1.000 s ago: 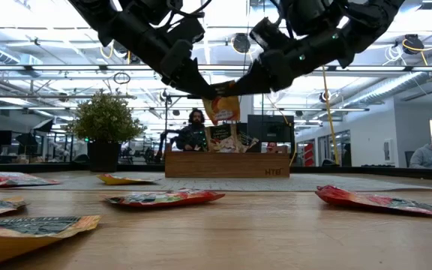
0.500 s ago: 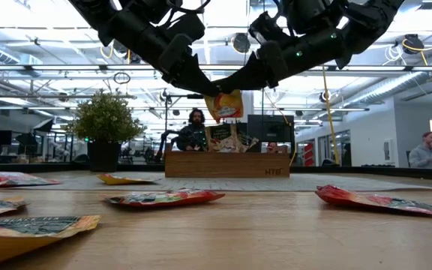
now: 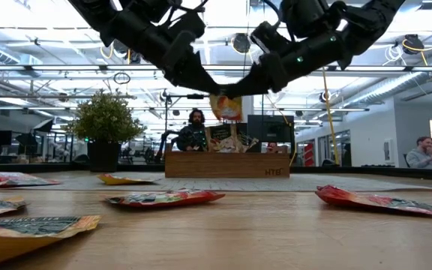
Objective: Pick & Place Tea
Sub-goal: Put the yellow tea bag into the right section of the wooden organizer
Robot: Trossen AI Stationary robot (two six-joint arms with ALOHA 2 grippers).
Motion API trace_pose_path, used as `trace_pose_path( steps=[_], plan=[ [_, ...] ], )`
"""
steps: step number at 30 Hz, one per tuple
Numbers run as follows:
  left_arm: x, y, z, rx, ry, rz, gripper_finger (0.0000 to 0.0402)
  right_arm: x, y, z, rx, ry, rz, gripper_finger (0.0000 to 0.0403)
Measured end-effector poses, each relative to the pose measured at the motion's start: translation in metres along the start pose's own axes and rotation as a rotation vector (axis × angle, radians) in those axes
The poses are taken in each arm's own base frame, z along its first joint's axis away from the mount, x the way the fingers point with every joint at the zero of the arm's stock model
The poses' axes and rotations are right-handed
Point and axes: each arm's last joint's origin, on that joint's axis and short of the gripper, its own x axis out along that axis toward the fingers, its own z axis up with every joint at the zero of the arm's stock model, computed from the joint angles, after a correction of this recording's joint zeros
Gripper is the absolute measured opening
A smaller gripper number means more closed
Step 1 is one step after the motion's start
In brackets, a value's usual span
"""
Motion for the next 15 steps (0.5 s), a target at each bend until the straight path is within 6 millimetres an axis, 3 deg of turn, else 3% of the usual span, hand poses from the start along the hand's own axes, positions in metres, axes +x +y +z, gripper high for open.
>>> trace_pose_path(
  steps=[7,15],
  plan=[
    [-0.02,0.003,0.015,-0.032,-0.074,-0.001,0.0069,-0.024,-0.005,-0.013,-0.033,0.054,-0.18,0.0001],
    [-0.042,0.007,0.029,-0.033,-0.147,0.009,0.0082,-0.061,-0.02,-0.065,0.065,-0.066,-0.433,0.0]
  ],
)
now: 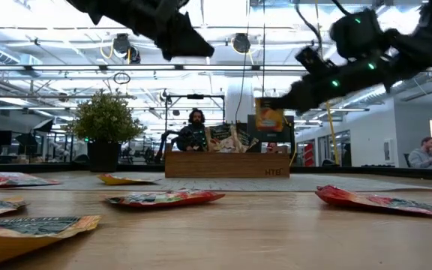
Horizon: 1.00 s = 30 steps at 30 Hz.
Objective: Pick & Place Tea
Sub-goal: Put the yellow tea bag into the right section of the wooden organizer
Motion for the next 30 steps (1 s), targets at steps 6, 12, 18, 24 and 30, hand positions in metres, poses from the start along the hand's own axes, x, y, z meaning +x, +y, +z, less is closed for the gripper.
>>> trace_pose_path(
  steps=[6,12,18,24,30],
  plan=[
    [0.0,0.0,0.001,0.02,-0.01,0.003,0.0072,0.008,-0.016,-0.029,0.082,0.036,0.119,0.0],
    [0.0,0.0,0.002,0.019,-0.013,0.004,0.0059,0.035,-0.015,-0.028,0.083,0.046,0.193,0.0],
    [0.0,0.0,0.001,0.019,-0.006,0.004,0.0046,0.054,-0.01,-0.028,0.05,0.114,0.234,0.0],
    [0.0,0.0,-0.001,0.022,0.016,0.002,0.0035,0.056,-0.008,-0.037,0.019,0.175,0.197,0.0],
    [0.0,0.0,-0.001,0.027,0.015,0.001,0.0035,0.055,-0.009,-0.04,-0.019,0.216,0.132,0.0]
  ],
)
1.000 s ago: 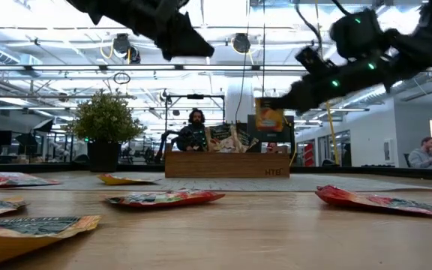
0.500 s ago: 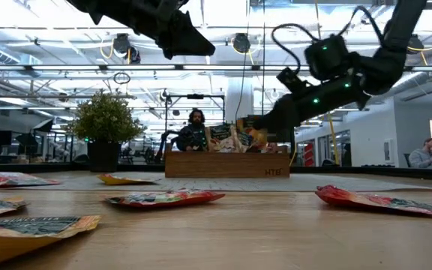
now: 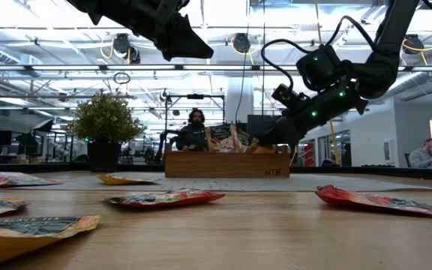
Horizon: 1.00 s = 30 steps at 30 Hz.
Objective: Pick & Place Tea
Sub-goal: Put the yellow tea bag into the right section of the wooden organizer
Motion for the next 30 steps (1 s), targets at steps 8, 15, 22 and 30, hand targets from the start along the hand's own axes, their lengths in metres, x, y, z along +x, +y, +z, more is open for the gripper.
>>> trace_pose_path(
  steps=[8,15,22,30],
  plan=[
    [0.0,0.0,0.0,0.0,0.0,0.0,0.0037,0.0,0.001,-0.001,-0.005,0.015,-0.008,0.0017],
    [0.0,0.0,0.0,-0.001,0.0,0.0,0.0037,-0.001,0.003,0.002,-0.001,-0.011,-0.006,0.0061],
    [0.0,0.0,0.0,-0.004,0.003,-0.001,0.0037,-0.001,0.003,0.009,0.03,-0.08,-0.02,0.0099],
    [0.0,0.0,-0.002,-0.005,0.016,-0.005,0.0037,-0.018,0.005,0.036,-0.02,-0.11,-0.064,0.0091]
  ],
)
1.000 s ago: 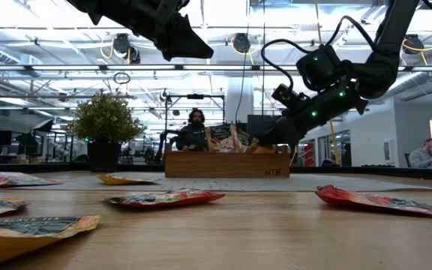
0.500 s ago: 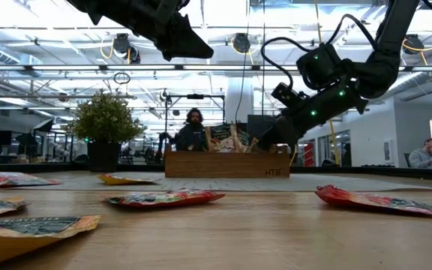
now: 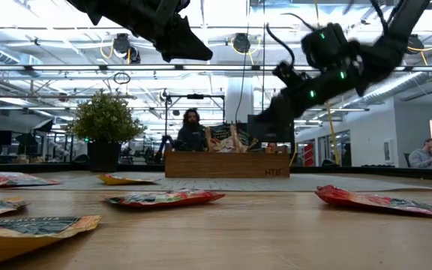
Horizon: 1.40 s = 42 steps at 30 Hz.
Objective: Pick & Place Tea
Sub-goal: Put the yellow tea bag into the right section of the wooden organizer
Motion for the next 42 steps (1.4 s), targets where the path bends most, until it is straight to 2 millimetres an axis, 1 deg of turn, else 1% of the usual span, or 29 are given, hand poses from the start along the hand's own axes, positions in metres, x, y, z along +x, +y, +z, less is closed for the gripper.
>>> trace_pose_path(
  steps=[2,4,5,6,8,11,14,17,23,27,30,34,42],
  plan=[
    [0.0,0.0,0.0,0.003,0.001,0.0,0.0037,-0.003,-0.006,0.023,-0.038,0.065,0.031,0.0057],
    [0.0,0.0,0.0,0.005,0.002,0.0,0.0037,-0.003,-0.014,0.052,-0.069,0.16,0.12,0.0017],
    [0.0,0.0,0.0,0.006,0.004,0.0,0.0037,-0.002,-0.017,0.065,-0.076,0.22,0.17,0.001],
    [0.0,0.0,0.0,0.007,0.005,0.0,0.0037,-0.001,-0.019,0.073,-0.069,0.294,0.226,0.0007],
    [0.0,0.0,0.0,0.007,0.005,0.0,0.0037,0.008,-0.019,0.079,-0.077,0.448,0.327,0.0002],
    [0.0,0.0,-0.001,0.01,0.006,0.0,0.0037,0.026,-0.008,0.067,-0.111,0.61,0.404,0.0001],
    [0.0,0.0,-0.001,0.01,0.006,0.001,0.0037,0.043,0.001,0.055,-0.135,0.657,0.427,0.0],
    [0.0,0.0,-0.001,0.01,0.007,0.0,0.0037,0.053,0.006,0.046,-0.139,0.697,0.439,0.0],
    [0.0,-0.001,-0.003,0.011,0.028,-0.003,0.0037,0.061,0.009,0.042,-0.146,0.717,0.448,0.0],
    [0.0,-0.001,-0.004,0.011,0.039,-0.005,0.0037,0.061,0.011,0.036,-0.15,0.758,0.464,0.0],
    [0.0,-0.001,-0.004,0.014,0.037,-0.005,0.0037,0.06,0.013,0.033,-0.126,0.776,0.509,0.0],
    [0.0,-0.001,-0.003,0.016,0.032,-0.004,0.0037,0.063,0.015,0.031,-0.126,0.782,0.511,0.0],
    [0.0,-0.001,-0.003,0.016,0.029,-0.004,0.0037,0.074,0.016,0.014,-0.126,0.823,0.513,0.0]
  ],
)
